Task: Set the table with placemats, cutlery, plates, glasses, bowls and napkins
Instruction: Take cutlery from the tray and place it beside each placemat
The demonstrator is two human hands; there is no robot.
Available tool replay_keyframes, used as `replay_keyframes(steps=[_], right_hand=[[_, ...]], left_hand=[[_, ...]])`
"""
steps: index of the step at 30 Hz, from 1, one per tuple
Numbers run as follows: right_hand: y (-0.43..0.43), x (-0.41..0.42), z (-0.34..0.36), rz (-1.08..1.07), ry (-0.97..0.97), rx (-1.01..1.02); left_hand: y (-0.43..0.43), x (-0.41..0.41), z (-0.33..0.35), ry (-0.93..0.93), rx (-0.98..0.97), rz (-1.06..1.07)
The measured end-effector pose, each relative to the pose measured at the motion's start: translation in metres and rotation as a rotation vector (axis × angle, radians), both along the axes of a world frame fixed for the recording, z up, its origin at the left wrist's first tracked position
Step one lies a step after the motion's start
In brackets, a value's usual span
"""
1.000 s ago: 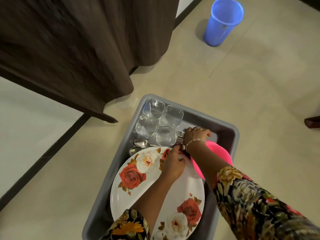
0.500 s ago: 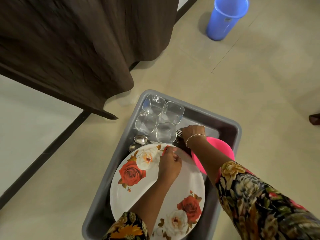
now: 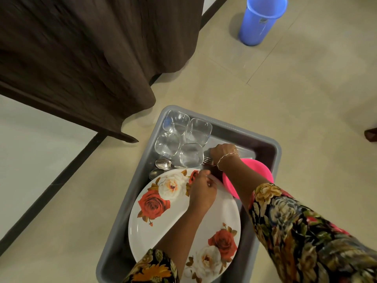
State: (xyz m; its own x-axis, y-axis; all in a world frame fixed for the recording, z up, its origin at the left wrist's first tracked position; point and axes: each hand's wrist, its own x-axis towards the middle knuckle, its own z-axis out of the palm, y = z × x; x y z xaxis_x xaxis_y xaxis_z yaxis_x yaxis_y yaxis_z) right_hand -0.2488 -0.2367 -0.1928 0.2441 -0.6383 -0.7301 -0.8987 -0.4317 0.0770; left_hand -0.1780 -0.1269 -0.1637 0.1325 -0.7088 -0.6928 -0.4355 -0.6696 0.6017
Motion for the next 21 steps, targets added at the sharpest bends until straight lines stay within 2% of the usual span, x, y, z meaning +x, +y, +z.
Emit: replay_keyframes(steps=[5, 12, 17, 21], right_hand=[[-0.003, -0.003, 0.002, -0.002, -0.04, 0.034], [-0.023, -0.023, 0.008, -0.158, -0.127, 0.119], [-0.031, -0.05, 0.023, -0.303, -0.36, 0.083], [-0.024, -0.065, 0.043, -0.508, -0.676, 0.014]], left_hand=[[0.0, 0.003, 0.0, 0.008, -0.002, 0.004], [0.001, 0.002, 0.005, 0.017, -0.013, 0.001], [0.0, -0.001, 0.017, 0.04, -0.044, -0.07], [-0.001, -0.004, 0.03, 0.072, -0.072, -0.103]])
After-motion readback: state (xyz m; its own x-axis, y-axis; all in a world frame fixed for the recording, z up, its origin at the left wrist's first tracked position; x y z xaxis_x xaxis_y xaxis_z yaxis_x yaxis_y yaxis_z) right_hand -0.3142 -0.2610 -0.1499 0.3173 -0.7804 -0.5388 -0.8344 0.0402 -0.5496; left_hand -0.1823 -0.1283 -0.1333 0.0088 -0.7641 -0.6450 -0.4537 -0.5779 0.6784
